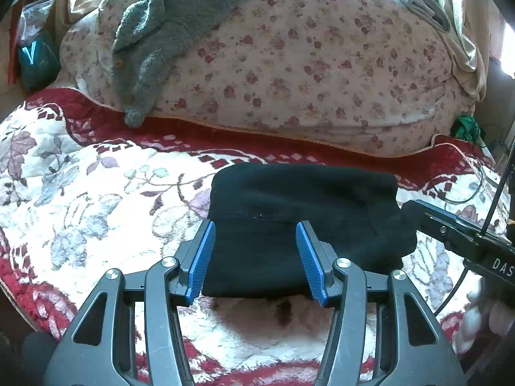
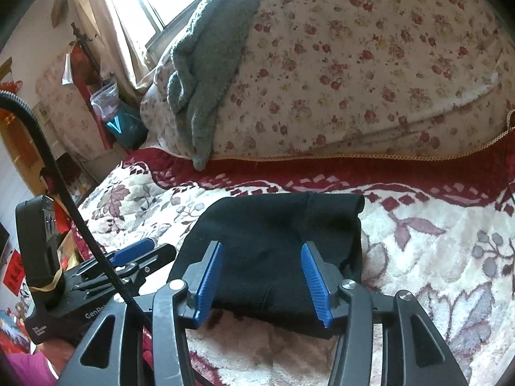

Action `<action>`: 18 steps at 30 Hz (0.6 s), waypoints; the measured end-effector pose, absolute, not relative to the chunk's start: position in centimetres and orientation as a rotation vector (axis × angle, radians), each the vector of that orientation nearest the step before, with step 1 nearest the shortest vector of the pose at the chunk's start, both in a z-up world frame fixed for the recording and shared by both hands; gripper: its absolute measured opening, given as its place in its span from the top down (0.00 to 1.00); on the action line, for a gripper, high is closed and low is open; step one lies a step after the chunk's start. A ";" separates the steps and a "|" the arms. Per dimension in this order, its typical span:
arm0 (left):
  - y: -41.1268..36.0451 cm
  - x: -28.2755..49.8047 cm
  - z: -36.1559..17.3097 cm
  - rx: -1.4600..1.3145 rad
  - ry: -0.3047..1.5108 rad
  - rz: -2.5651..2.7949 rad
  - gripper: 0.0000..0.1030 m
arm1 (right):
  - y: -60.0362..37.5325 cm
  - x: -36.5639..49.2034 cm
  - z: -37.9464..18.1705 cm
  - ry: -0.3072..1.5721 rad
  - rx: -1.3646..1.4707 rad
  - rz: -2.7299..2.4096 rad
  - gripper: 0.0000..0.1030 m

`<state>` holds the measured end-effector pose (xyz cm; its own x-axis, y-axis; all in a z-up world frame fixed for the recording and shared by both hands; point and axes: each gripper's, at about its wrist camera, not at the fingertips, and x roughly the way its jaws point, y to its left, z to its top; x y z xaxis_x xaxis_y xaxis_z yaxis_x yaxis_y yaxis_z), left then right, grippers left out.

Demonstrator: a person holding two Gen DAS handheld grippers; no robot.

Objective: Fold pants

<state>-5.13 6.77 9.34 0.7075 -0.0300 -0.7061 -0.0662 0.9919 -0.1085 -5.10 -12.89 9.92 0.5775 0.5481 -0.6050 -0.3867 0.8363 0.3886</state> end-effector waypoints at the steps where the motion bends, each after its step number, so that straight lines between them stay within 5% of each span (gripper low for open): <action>1: 6.8 -5.1 9.3 -0.125 0.782 0.024 0.50 | -12.9 -5.1 9.8 0.785 0.224 0.551 0.52; 12: 7.8 -4.9 8.4 -0.136 0.801 0.049 0.50 | -13.4 -4.6 8.9 0.807 0.228 0.519 0.49; 15: 8.9 -4.7 8.0 -0.182 0.814 0.015 0.49 | -14.5 -4.1 8.3 0.820 0.242 0.489 0.32; 18: 10.5 -4.2 7.1 -0.269 0.859 -0.040 0.49 | -16.0 -3.1 7.2 0.852 0.278 0.469 0.30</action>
<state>-4.17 10.53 7.10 0.6544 -0.1430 -0.7425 -0.0728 0.9655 -0.2502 -3.13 -15.97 7.22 0.5662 0.5016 -0.6540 -0.2845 0.8637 0.4161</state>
